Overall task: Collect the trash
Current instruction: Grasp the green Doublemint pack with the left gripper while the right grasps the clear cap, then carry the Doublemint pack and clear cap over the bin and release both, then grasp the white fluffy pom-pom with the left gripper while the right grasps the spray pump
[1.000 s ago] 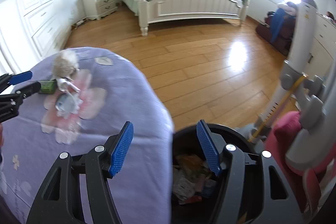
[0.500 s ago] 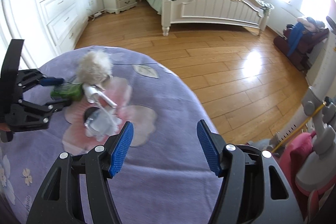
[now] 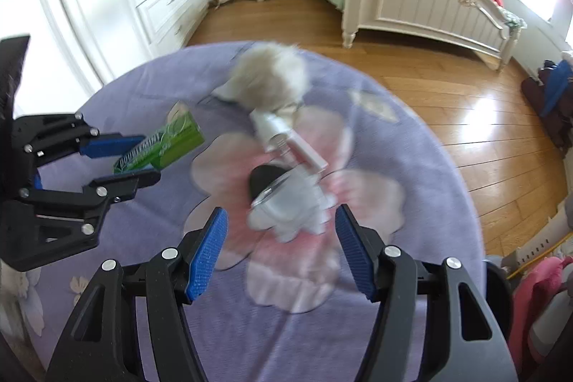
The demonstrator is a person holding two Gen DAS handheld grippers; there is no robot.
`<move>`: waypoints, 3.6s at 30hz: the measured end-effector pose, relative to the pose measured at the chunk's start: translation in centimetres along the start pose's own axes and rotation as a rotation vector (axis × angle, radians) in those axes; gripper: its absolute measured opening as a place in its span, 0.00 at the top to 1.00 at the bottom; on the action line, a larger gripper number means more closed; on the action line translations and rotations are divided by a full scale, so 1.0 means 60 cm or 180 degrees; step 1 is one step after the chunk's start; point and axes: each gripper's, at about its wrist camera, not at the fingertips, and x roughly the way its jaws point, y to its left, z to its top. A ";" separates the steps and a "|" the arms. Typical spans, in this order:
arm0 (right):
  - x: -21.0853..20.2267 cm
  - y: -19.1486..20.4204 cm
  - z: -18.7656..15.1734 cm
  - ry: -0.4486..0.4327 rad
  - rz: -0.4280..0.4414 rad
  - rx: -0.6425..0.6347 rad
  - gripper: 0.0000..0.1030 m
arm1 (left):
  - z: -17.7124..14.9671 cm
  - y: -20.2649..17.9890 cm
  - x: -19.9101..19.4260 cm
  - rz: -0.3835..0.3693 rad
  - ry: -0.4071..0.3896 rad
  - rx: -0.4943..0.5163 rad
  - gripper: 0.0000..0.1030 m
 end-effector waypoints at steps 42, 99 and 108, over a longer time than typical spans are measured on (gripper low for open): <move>-0.195 -0.272 -0.207 -0.0335 -0.1010 0.1116 0.52 | 0.131 -0.360 -0.042 -0.0759 -0.0366 0.0407 0.69; -0.018 -0.088 0.047 -0.0299 -0.0063 0.0049 0.50 | 0.112 0.062 -0.008 0.0362 -0.0351 -0.0694 0.73; 0.078 0.018 0.096 -0.0025 0.0207 -0.0594 0.75 | 0.044 0.080 -0.073 0.0499 -0.0278 -0.0804 0.73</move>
